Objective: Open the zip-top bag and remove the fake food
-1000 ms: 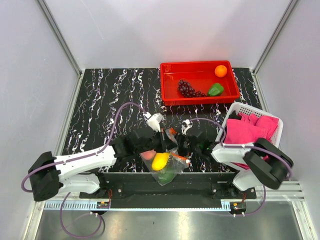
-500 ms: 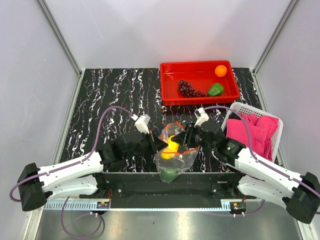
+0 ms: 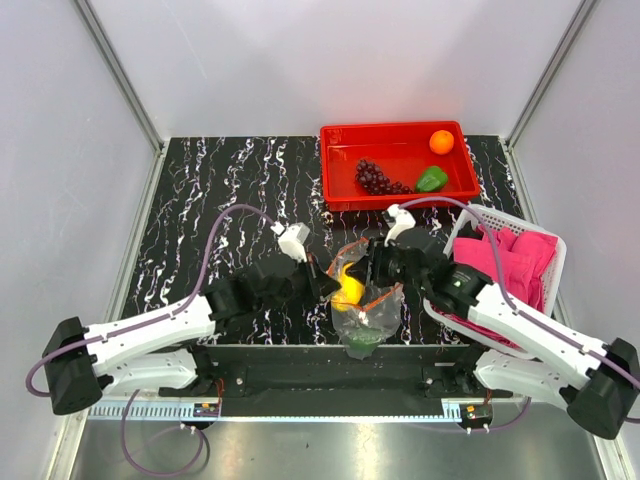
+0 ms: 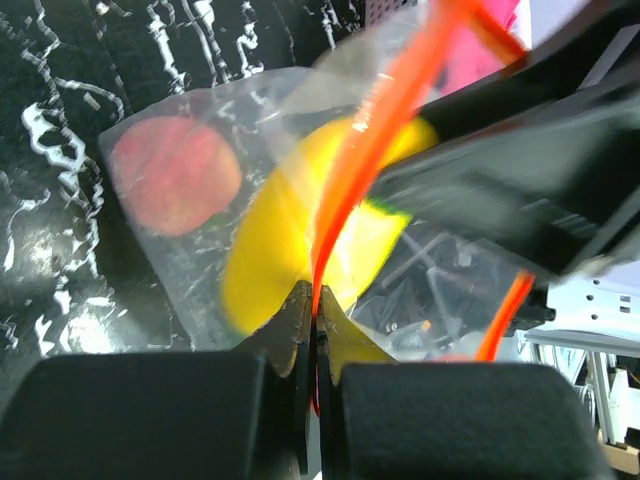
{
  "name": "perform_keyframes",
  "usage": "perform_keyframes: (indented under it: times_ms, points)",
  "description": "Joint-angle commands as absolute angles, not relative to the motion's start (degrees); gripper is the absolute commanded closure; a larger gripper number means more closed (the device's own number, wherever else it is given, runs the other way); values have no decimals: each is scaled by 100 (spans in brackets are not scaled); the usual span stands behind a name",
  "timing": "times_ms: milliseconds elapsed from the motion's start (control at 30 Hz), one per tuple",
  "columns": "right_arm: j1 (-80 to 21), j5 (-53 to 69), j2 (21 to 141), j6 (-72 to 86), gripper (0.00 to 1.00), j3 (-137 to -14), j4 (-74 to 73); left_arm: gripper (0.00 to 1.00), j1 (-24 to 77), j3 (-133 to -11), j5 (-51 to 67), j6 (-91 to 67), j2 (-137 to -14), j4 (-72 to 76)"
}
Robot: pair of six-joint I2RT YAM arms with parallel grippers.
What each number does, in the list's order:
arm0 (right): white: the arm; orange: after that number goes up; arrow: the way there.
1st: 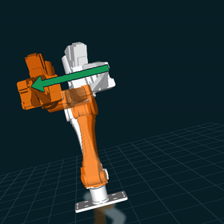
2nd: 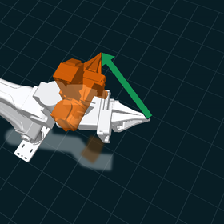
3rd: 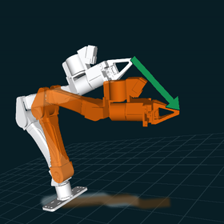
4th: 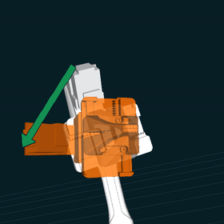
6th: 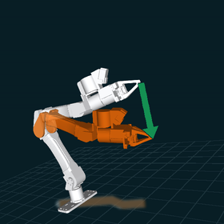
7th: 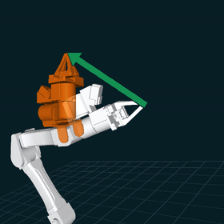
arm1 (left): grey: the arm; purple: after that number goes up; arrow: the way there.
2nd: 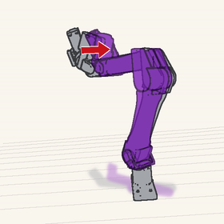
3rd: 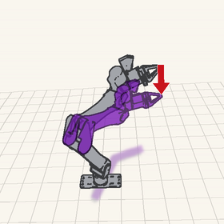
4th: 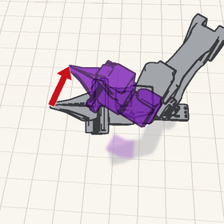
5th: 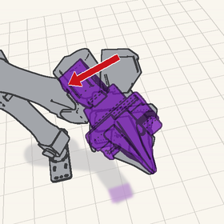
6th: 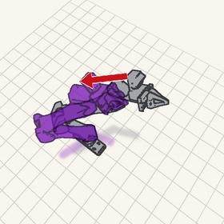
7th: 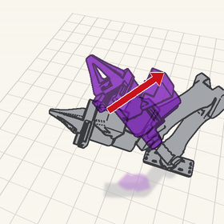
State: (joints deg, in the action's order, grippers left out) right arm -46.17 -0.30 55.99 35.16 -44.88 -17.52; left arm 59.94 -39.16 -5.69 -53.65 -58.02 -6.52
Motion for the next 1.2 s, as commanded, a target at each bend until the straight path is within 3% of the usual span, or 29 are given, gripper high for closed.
perform_keyframes:
  times_ms: [0,333,567,700,1167]
  points:
    - [-4658,509,5923,3305,100,-4719,-1626,100,5985,-4587,-457,-5054,-6152,-492]
    - [-4667,89,6609,3400,100,-5519,-1977,100,6012,-4694,368,-5422,-7013,289]
    - [-4658,-632,6416,3946,100,-5994,-2320,100,6047,-4386,299,-5642,-7031,562]
    - [-4658,-431,6311,4043,100,-6082,-2276,100,6056,-4464,325,-5599,-7102,589]
    - [-4658,-1827,5344,3059,100,-6353,-3296,100,5784,-3930,-527,-5194,-5933,-589]
